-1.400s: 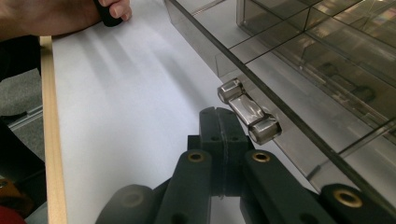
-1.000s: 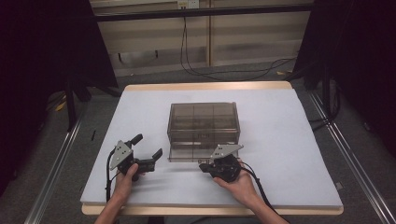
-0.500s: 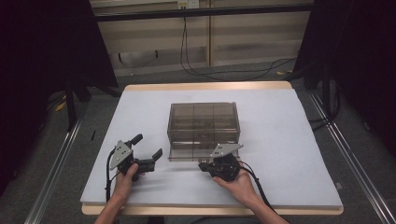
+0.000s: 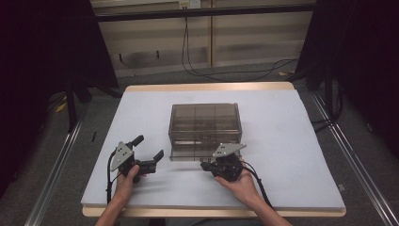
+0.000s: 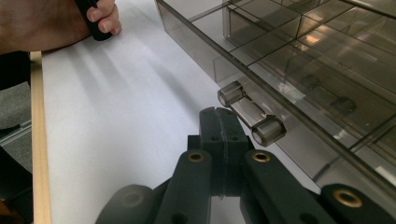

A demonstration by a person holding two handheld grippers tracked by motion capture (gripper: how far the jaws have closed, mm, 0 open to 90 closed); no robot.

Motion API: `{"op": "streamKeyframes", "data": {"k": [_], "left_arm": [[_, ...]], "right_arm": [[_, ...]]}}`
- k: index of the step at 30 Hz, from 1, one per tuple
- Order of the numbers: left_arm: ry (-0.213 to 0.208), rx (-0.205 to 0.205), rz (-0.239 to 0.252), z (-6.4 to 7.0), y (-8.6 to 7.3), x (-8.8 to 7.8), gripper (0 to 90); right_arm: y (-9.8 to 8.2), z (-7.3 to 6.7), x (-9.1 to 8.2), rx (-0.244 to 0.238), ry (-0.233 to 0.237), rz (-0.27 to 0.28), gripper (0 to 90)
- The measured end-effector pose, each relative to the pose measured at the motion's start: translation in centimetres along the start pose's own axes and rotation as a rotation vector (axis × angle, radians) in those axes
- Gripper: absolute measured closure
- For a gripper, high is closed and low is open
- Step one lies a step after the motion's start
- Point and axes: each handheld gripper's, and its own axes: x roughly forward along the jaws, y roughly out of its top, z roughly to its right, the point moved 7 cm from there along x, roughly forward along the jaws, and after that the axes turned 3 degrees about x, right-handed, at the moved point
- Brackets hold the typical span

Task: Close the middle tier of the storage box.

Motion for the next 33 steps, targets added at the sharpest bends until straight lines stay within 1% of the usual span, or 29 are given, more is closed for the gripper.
{"op": "streamKeyframes", "data": {"k": [2,3,4,7,8,9,16,17,18,19,21,22,23,24,26,27,28,31,32,33], "left_arm": [[0.003,0.003,-0.002,-0.01,-0.01,0.00,1.2],[0.000,0.014,-0.009,-0.05,-0.05,-0.07,1.2],[0.000,0.016,-0.010,-0.06,-0.05,-0.07,1.2],[0.000,0.013,-0.009,-0.05,-0.05,-0.06,1.2],[0.003,0.002,-0.001,-0.01,-0.01,0.00,1.2],[0.002,0.001,-0.001,0.01,0.00,0.00,1.2],[-0.002,0.014,-0.009,-0.04,-0.05,-0.06,1.2],[-0.003,0.009,-0.004,0.02,-0.02,-0.02,1.2],[-0.001,0.014,-0.010,-0.05,-0.05,-0.05,1.2],[0.003,0.000,-0.001,0.00,0.00,0.00,1.2],[-0.001,0.012,-0.009,-0.02,-0.06,-0.06,1.2],[0.003,0.002,0.005,0.04,0.04,0.06,1.2],[0.001,0.013,-0.004,-0.03,-0.01,-0.01,1.2],[0.001,-0.001,0.000,0.00,0.00,0.01,1.2],[-0.002,-0.004,0.001,-0.01,0.00,0.00,1.2],[-0.001,0.004,0.000,-0.01,0.01,0.00,1.2],[0.001,-0.001,0.008,0.11,0.06,0.08,1.2],[0.000,0.018,-0.009,-0.07,-0.04,-0.07,1.2],[-0.002,0.007,-0.001,-0.01,0.00,0.00,1.2],[0.003,0.007,-0.001,-0.05,0.01,-0.01,1.2]], "right_arm": [[0.02,0.05,-0.01,0.005,-0.003,0.003,90.0],[0.01,0.09,-0.03,0.006,-0.004,0.003,90.0],[0.04,0.14,-0.02,0.003,-0.006,0.008,90.0],[0.10,0.24,-0.12,0.003,-0.012,0.014,90.0],[0.12,0.24,-0.13,0.006,-0.012,0.016,90.0],[0.12,0.27,-0.13,0.005,-0.012,0.016,90.0],[0.14,0.37,-0.14,0.003,-0.016,0.019,90.0],[0.17,0.39,-0.16,0.003,-0.016,0.020,90.0],[0.26,0.41,-0.20,0.006,-0.017,0.025,90.0],[0.36,0.49,-0.25,0.007,-0.018,0.031,90.0],[0.49,0.55,-0.31,0.011,-0.019,0.036,90.0],[0.50,0.58,-0.36,0.007,-0.022,0.035,90.0],[0.53,0.62,-0.41,0.006,-0.021,0.038,90.0],[0.61,0.66,-0.48,0.010,-0.022,0.043,90.0],[0.75,0.79,-0.50,0.019,-0.021,0.050,90.0],[0.76,0.80,-0.44,0.019,-0.020,0.050,90.0],[0.72,0.78,-0.37,0.015,-0.017,0.045,90.0],[0.73,0.92,-0.41,0.021,-0.015,0.046,90.0],[0.79,0.95,-0.46,0.020,-0.016,0.049,90.0],[0.86,0.95,-0.52,0.020,-0.019,0.051,90.0]]}}
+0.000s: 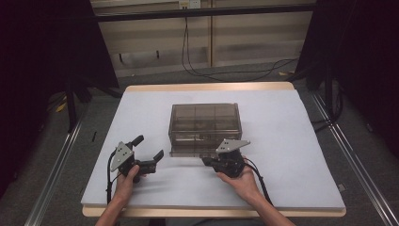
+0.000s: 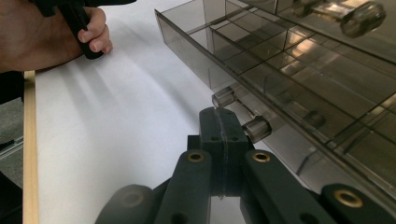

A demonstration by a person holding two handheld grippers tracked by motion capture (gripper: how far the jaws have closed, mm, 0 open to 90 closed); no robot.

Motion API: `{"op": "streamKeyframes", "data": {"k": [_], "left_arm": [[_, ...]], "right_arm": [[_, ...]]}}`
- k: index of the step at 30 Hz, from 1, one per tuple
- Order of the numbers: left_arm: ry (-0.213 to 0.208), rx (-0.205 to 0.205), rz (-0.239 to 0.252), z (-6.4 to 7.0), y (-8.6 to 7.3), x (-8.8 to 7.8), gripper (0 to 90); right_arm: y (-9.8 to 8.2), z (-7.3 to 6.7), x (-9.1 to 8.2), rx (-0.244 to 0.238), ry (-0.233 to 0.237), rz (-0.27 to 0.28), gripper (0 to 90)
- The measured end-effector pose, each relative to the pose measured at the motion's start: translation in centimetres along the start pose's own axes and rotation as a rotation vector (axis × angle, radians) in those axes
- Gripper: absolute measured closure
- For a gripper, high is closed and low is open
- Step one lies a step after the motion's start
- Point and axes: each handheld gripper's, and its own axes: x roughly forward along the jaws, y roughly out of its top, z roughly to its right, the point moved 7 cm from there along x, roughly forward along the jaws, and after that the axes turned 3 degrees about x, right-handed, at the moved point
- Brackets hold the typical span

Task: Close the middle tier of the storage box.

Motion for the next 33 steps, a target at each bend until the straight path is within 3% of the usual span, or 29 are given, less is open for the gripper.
{"op": "streamKeyframes", "data": {"k": [3,6,9,14,18,19,22,25,32,33], "left_arm": [[-0.006,0.012,-0.008,-0.01,-0.05,-0.06,1.2],[0.000,-0.006,0.005,0.12,0.03,0.05,1.2],[-0.003,0.011,-0.008,-0.01,-0.05,-0.07,1.2],[-0.001,-0.007,-0.001,0.05,-0.01,0.01,1.2],[-0.003,0.005,-0.005,0.03,-0.04,-0.03,1.2],[0.000,-0.012,0.007,0.14,0.04,0.06,1.2],[-0.002,0.011,-0.009,-0.03,-0.06,-0.08,1.2],[-0.001,0.001,-0.002,0.06,-0.02,-0.01,1.2],[-0.009,0.012,-0.007,0.02,-0.05,-0.07,1.2],[-0.004,-0.006,0.005,0.13,0.03,0.04,1.2]], "right_arm": [[-0.05,0.04,0.05,-0.003,-0.003,-0.002,90.0],[-0.15,0.01,0.10,-0.015,-0.011,-0.006,90.0],[-0.13,0.00,0.13,-0.011,-0.012,-0.002,90.0],[-0.10,0.07,0.15,-0.009,-0.014,0.000,90.0],[-0.08,0.22,0.07,-0.004,-0.022,0.009,90.0],[-0.08,0.21,0.06,-0.004,-0.021,0.009,90.0],[-0.07,0.22,0.07,-0.009,-0.023,0.010,90.0],[0.13,0.35,0.13,0.001,-0.024,0.034,90.0],[0.12,0.66,0.18,-0.001,-0.037,0.030,90.0],[0.12,0.65,0.19,0.000,-0.040,0.030,90.0]]}}
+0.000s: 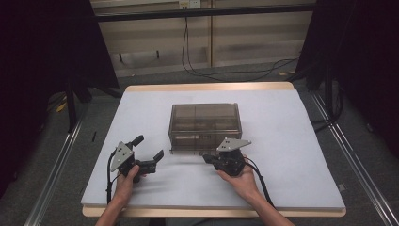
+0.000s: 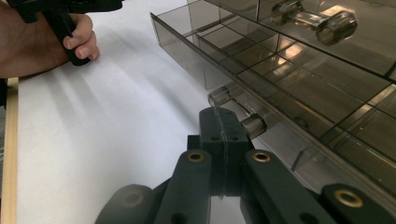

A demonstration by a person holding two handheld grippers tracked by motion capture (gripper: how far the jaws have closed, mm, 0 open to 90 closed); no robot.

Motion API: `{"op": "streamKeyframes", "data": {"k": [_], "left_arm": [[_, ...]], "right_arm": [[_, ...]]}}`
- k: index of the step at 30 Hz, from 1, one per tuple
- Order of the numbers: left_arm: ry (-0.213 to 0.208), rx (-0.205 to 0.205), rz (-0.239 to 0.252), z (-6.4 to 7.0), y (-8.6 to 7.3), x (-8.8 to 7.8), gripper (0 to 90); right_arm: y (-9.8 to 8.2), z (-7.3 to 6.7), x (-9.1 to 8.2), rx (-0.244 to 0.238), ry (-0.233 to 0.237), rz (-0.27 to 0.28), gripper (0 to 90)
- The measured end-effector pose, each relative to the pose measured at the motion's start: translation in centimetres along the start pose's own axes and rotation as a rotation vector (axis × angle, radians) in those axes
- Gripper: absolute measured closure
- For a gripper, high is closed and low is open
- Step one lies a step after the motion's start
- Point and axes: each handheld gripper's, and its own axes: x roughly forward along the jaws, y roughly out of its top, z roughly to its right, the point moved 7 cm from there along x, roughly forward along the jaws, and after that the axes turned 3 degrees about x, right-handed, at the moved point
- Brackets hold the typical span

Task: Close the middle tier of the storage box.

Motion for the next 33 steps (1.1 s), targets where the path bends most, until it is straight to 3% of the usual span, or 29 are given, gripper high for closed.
{"op": "streamKeyframes", "data": {"k": [33], "left_arm": [[-0.005,0.017,-0.012,-0.11,-0.07,-0.12,1.2]], "right_arm": [[0.22,0.52,0.99,0.027,-0.005,0.001,90.0]]}}
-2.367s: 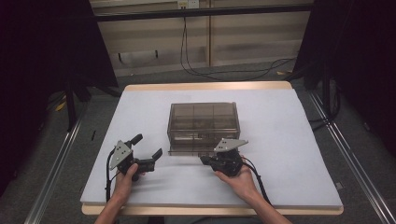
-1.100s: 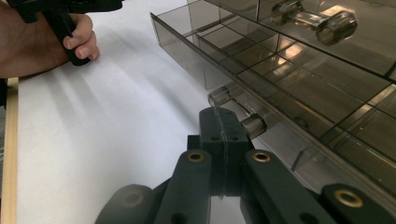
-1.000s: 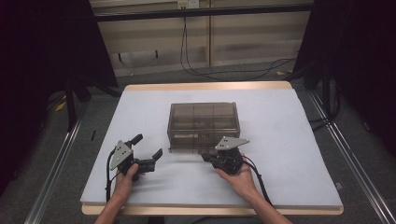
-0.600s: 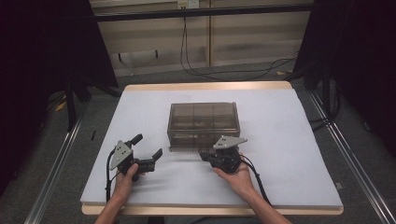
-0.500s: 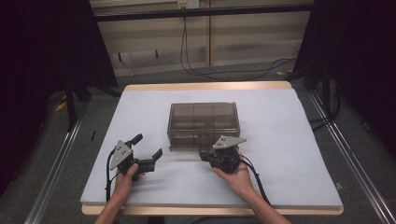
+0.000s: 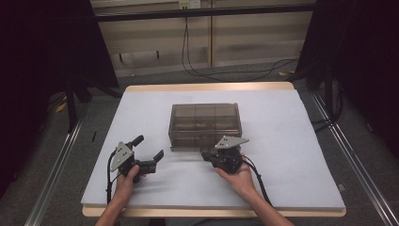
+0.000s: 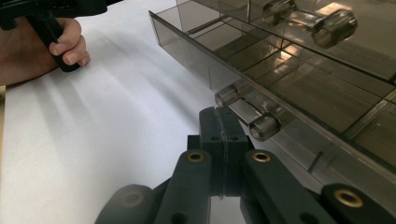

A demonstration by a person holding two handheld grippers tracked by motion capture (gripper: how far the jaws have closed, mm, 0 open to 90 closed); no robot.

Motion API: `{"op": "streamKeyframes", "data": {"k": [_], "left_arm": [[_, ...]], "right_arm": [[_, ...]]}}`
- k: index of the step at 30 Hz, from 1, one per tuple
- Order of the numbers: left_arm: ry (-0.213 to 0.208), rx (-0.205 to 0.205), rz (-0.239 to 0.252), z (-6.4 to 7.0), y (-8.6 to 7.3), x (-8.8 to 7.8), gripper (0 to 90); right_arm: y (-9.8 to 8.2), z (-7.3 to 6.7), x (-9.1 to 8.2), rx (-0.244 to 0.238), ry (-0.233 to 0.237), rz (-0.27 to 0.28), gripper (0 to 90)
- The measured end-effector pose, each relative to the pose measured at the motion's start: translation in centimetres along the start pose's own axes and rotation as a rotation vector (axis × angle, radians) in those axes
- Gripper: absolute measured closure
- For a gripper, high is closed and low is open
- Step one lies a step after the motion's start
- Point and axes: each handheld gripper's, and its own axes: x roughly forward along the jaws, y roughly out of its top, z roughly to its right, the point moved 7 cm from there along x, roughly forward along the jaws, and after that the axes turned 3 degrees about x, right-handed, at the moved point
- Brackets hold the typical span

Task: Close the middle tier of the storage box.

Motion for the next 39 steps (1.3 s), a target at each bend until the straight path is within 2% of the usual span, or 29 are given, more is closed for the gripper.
{"op": "streamKeyframes", "data": {"k": [8,10,14,26,27,39], "left_arm": [[0.003,-0.013,0.007,0.0,0.0,0.1,1.2],[0.002,-0.001,-0.002,0.0,0.0,0.0,1.2],[0.004,-0.012,0.007,0.0,0.0,0.1,1.2],[0.001,0.000,-0.002,0.0,0.0,0.0,1.2],[0.004,-0.012,0.007,0.0,0.0,0.1,1.2],[0.003,-0.011,0.006,0.0,0.0,0.1,1.2]], "right_arm": [[0.1,0.3,0.3,0.013,-0.002,0.003,90.0],[0.1,0.3,0.3,0.012,-0.004,0.003,90.0],[0.2,0.4,0.3,0.014,-0.008,0.005,90.0],[0.6,1.0,0.4,0.035,-0.012,0.025,90.0],[0.6,1.0,0.4,0.037,-0.013,0.026,90.0],[0.9,1.5,0.5,0.051,-0.022,0.035,90.0]]}}
